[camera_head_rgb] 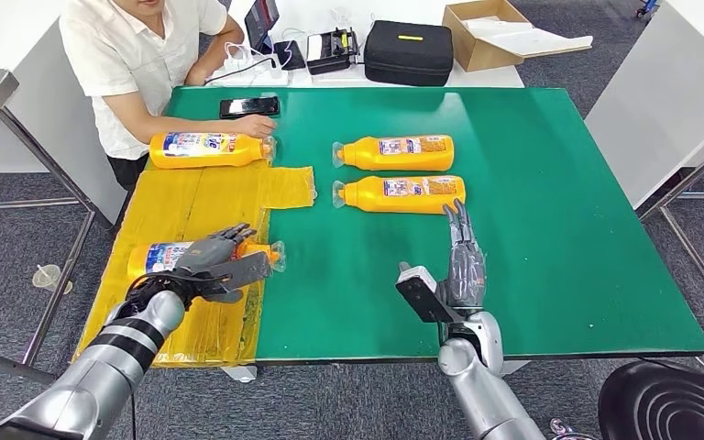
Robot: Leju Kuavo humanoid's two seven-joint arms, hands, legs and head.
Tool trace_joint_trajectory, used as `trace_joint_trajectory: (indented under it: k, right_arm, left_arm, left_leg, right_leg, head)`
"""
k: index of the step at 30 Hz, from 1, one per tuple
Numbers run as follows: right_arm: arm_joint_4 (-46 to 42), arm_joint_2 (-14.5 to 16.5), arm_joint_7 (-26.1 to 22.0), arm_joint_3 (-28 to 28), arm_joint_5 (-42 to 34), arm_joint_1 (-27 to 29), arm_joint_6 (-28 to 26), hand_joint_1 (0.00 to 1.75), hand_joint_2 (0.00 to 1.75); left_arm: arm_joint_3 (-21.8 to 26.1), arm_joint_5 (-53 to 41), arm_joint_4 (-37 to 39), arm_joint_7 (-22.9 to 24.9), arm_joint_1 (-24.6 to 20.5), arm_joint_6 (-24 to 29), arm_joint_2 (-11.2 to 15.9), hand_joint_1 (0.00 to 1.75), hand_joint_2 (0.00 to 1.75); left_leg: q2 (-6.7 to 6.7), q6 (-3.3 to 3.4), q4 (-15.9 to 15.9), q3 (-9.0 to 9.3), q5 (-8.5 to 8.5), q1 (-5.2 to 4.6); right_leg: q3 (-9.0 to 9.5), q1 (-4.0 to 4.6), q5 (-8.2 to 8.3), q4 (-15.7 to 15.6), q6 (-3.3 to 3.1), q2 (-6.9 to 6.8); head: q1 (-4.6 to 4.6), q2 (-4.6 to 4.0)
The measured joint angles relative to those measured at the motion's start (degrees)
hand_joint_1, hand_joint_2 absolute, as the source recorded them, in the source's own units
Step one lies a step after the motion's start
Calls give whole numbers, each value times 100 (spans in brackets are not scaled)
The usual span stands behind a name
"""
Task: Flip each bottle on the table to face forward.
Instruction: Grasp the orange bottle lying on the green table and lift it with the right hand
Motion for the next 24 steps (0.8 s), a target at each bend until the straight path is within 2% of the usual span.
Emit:
trace_joint_trajectory:
  k: [3, 7, 9, 12, 15, 18, 24]
  right_arm:
    - [176, -76, 505, 38, 870, -99, -294, 0, 175]
    - [641, -343, 1330, 93, 2006, -422, -355, 0, 175]
    - [943, -516, 1495, 93, 2235, -637, -319, 0, 175]
    - [1325, -721, 1540, 90, 2342, -919, -260, 0, 175]
    - [1542, -817, 1528, 89, 2347, -1036, -200, 0, 175]
    - [1680, -850, 1487, 90, 2296, -1063, -151, 0, 175]
    - [1993, -910, 1554, 94, 2389, -1162, 78, 0, 175]
  left_arm:
    - [-12, 207, -294, -122, 89, 253, 22, 0, 175]
    - [-23, 326, -1220, -277, 537, 1114, 7, 0, 175]
    - [-25, 523, -1857, -412, 916, 1570, -42, 0, 175]
    - [-28, 856, -2584, -580, 1347, 1835, -99, 0, 175]
    - [45, 1582, -2980, -743, 1548, 1731, -132, 0, 175]
    - [249, 2477, -3163, -721, 1629, 1405, -173, 0, 175]
    - [580, 3365, -3319, -639, 1661, 710, -170, 0, 175]
  left_leg:
    - [0, 0, 0, 0, 0, -1]
    - [0, 1, 1, -1, -1, -7]
    - [-3, 2, 2, -2, -1, -12]
    - [-4, 3, 2, -6, -2, -17]
    - [-3, 3, 1, -5, -3, -19]
    - [-3, 2, 1, -5, -1, -11]
    - [-3, 1, 1, -6, 0, -5]
  right_leg:
    - [0, 0, 0, 0, 0, 0]
    - [1, -5, 0, -1, 1, 0]
    - [1, -10, 0, -2, 1, -2]
    - [-1, -12, 0, -3, 2, -4]
    - [-2, -9, 0, -4, 2, -3]
    - [-2, -2, 0, -3, 1, -4]
    - [-1, -2, 0, -2, 1, -3]
  head:
    - [-1, 0]
    - [-1, 0]
    - [-1, 0]
    - [1, 0]
    - [0, 0]
    - [-2, 0]
    - [-2, 0]
